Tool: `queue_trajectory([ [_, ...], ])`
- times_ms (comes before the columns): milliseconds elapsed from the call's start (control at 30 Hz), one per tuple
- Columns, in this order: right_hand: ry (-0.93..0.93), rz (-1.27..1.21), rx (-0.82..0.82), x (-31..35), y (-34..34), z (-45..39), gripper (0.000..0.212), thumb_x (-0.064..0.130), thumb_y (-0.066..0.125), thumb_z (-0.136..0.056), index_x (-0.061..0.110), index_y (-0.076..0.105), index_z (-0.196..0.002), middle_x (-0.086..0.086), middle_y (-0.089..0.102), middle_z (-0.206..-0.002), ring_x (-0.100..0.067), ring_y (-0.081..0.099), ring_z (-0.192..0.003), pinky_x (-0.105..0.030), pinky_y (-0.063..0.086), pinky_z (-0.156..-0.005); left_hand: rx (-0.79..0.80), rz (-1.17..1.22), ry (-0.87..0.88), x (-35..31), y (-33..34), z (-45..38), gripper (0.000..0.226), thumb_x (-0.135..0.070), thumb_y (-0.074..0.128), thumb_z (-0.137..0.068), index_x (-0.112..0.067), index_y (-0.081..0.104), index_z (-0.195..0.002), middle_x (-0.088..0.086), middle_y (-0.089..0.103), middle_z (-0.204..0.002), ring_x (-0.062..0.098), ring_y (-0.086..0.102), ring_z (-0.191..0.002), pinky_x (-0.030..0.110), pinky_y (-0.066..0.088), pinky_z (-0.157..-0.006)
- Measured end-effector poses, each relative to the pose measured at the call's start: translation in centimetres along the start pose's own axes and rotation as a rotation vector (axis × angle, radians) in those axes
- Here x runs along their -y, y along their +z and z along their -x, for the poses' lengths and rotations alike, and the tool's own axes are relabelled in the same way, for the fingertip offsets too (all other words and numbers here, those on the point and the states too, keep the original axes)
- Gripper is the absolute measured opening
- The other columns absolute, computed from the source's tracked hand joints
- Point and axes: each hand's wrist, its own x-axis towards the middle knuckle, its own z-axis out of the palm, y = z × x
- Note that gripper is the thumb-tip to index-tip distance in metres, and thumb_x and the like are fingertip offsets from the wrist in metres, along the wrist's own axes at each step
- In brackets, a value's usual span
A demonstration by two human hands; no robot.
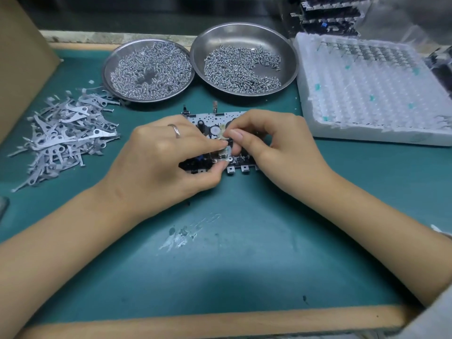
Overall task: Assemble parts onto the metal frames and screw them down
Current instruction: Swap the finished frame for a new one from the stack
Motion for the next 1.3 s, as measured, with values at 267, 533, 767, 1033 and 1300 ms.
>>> queue_trajectory([
  [267,0.017,0.024,0.01,-0.06,-0.18,-0.01,0.012,0.01,0.06,-0.091,0.015,0.07,-0.086,0.013,0.064,-0.064,-0.001,0.059,-0.065,-0.009,0.041,-0.065,-0.009,-0.021,0.027,-0.04,0.0,0.03,0.013,-0.01,0.075,-0.078,-0.002,0.075,-0.088,0.005,0.07,-0.071,0.023,0.063,-0.065,0.03,0.051,-0.07],
  [533,0.016,0.0,0.034,0.13,-0.41,-0.13,0.011,0.012,0.062,-0.091,0.015,0.071,-0.086,0.013,0.065,-0.065,-0.011,0.063,-0.068,-0.021,0.048,-0.071,0.075,-0.075,0.045,-0.34,-0.66,-0.49,0.013,-0.013,0.071,-0.081,-0.007,0.076,-0.091,0.006,0.07,-0.068,0.025,0.064,-0.064,0.028,0.048,-0.069],
  [767,-0.008,0.048,0.022,0.0,-0.29,-0.28,0.013,0.011,0.062,-0.09,0.019,0.07,-0.082,0.014,0.064,-0.063,-0.007,0.06,-0.061,-0.013,0.044,-0.061,0.042,-0.137,0.084,-0.08,-0.31,0.1,0.014,-0.015,0.07,-0.084,-0.004,0.075,-0.091,0.003,0.07,-0.071,0.022,0.061,-0.063,0.023,0.047,-0.07],
  [1033,-0.019,0.057,0.011,-0.18,-0.25,-0.15,0.013,0.012,0.062,-0.09,0.017,0.071,-0.083,0.017,0.063,-0.062,-0.007,0.06,-0.062,-0.014,0.045,-0.062,-0.009,-0.135,0.129,0.03,-0.02,0.2,0.013,-0.012,0.071,-0.084,-0.002,0.075,-0.089,0.003,0.071,-0.074,0.021,0.063,-0.063,0.021,0.047,-0.073],
  [1300,-0.009,0.067,0.053,0.0,-0.66,-0.2,0.011,0.013,0.063,-0.09,0.016,0.072,-0.085,0.016,0.064,-0.065,-0.012,0.064,-0.069,-0.029,0.049,-0.075,-0.013,-0.103,0.068,-0.04,0.09,0.38,0.013,-0.015,0.072,-0.083,-0.005,0.075,-0.09,0.005,0.072,-0.08,0.025,0.064,-0.064,0.027,0.05,-0.07],
])
